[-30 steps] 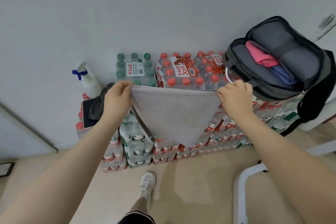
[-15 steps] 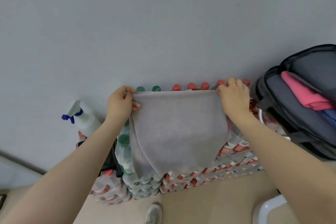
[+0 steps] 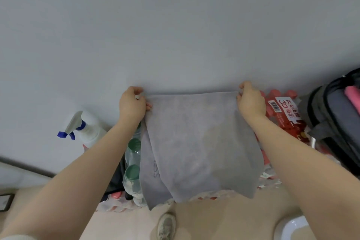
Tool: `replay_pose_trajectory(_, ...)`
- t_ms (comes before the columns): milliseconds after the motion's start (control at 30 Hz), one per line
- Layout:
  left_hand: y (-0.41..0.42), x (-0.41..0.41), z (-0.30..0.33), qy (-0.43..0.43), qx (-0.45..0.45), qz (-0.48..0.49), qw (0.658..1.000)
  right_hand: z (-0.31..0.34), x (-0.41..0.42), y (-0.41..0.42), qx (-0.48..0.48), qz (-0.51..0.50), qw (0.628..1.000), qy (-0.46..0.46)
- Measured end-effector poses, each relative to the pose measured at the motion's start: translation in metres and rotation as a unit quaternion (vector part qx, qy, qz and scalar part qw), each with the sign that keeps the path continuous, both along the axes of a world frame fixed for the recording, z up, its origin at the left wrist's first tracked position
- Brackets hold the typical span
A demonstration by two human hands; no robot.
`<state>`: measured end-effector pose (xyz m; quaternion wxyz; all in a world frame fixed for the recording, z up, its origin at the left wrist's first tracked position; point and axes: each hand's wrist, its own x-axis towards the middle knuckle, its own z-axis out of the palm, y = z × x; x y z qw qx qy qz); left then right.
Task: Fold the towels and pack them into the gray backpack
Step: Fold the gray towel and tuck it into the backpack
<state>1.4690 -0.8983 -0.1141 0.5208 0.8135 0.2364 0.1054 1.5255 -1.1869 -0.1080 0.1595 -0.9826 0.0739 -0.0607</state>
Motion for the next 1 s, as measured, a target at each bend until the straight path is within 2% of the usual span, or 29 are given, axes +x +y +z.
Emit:
replay_pose_trajectory(67, -0.002, -0.015, 0.007, -0.006, 0.078, -0.014, 0.997, 0.007, -0.013, 0.008, 0.003, 0.04, 0.999, -0.013)
replay_pose_trajectory(133, -0.007, -0.036, 0.016, -0.021, 0.089, -0.02, 0.996, 0.016, -0.04, 0.025, -0.017, 0.13, 0.989, -0.062)
replay_pose_trajectory(200, -0.016, -0.064, 0.025, -0.017, 0.024, -0.028, 0.999, 0.022, -0.08, 0.045, 0.022, 0.271, 0.959, -0.076)
replay_pose_trajectory(267, -0.027, -0.096, 0.03, 0.02, -0.029, -0.041, 0.999, 0.026, -0.124, 0.06, 0.07, 0.412, 0.908, -0.023)
replay_pose_trajectory(367, -0.041, -0.138, 0.032, 0.09, -0.101, -0.049, 0.99, 0.017, -0.169, 0.07, 0.007, 0.522, 0.852, 0.042)
replay_pose_trajectory(533, -0.071, -0.191, 0.021, 0.148, -0.299, -0.009, 0.943, -0.014, -0.198, 0.067, -0.13, 0.535, 0.834, -0.038)
replay_pose_trajectory(667, -0.096, -0.213, 0.001, 0.174, -0.369, 0.027, 0.913, -0.037, -0.209, 0.063, -0.165, 0.511, 0.839, -0.092)
replay_pose_trajectory(800, -0.111, -0.215, -0.006, 0.182, -0.476, 0.039, 0.859, -0.047, -0.211, 0.063, -0.099, 0.484, 0.857, -0.144)
replay_pose_trajectory(933, -0.115, -0.211, -0.01, 0.116, -0.619, 0.076, 0.773, -0.039, -0.209, 0.059, -0.01, 0.49, 0.869, -0.072)
replay_pose_trajectory(1000, -0.117, -0.208, -0.016, 0.074, -0.646, 0.121, 0.75, -0.035, -0.208, 0.056, 0.0, 0.496, 0.868, -0.029)
